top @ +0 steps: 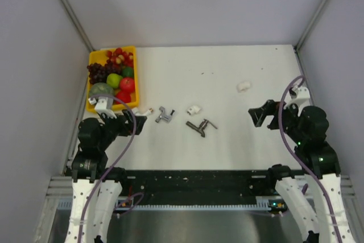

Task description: Install the water faucets

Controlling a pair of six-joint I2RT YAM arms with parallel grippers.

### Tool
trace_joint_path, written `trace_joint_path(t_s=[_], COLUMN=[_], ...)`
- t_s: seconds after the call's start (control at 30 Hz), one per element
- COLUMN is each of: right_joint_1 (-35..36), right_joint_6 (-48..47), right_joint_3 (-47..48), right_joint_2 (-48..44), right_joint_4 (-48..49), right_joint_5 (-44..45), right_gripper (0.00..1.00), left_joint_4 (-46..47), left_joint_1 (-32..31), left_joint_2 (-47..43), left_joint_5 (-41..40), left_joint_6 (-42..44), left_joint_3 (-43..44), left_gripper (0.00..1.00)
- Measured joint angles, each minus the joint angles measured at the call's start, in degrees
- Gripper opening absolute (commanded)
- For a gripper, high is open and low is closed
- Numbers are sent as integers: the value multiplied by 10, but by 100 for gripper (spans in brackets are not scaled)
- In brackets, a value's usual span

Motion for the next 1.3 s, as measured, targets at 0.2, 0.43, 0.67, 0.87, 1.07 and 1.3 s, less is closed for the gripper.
trace_joint_path(t_s=[0.2, 0.43, 0.67, 0.87, 1.07, 1.3], right_joint_1=[0, 0, 51, 75, 118, 214], right_joint_6=[19, 58, 140, 188, 204, 208], right_joint_3=[-52, -124, -232, -276, -277, -216], right_joint_2=[65, 198, 249, 316, 362, 368], right_joint_4=[45, 140, 269, 396, 445, 419], right_joint_5=[-47, -164, -209, -208, -176, -33], right_gripper=[99, 99, 93, 93, 90, 79], left_joint_4=[3, 3, 3, 3, 3, 3], left_joint_1=[0, -2, -7, -8, -13, -13], left_joint_2=[-14, -18, -18, -16, -4, -3], left_joint_5=[-9, -8, -6, -1, 7, 7], left_joint_6=[12, 14, 14, 14, 14, 14], left_joint_3=[-2, -8, -10, -10, -10, -10], left_gripper=[99, 99, 99, 99, 99, 99])
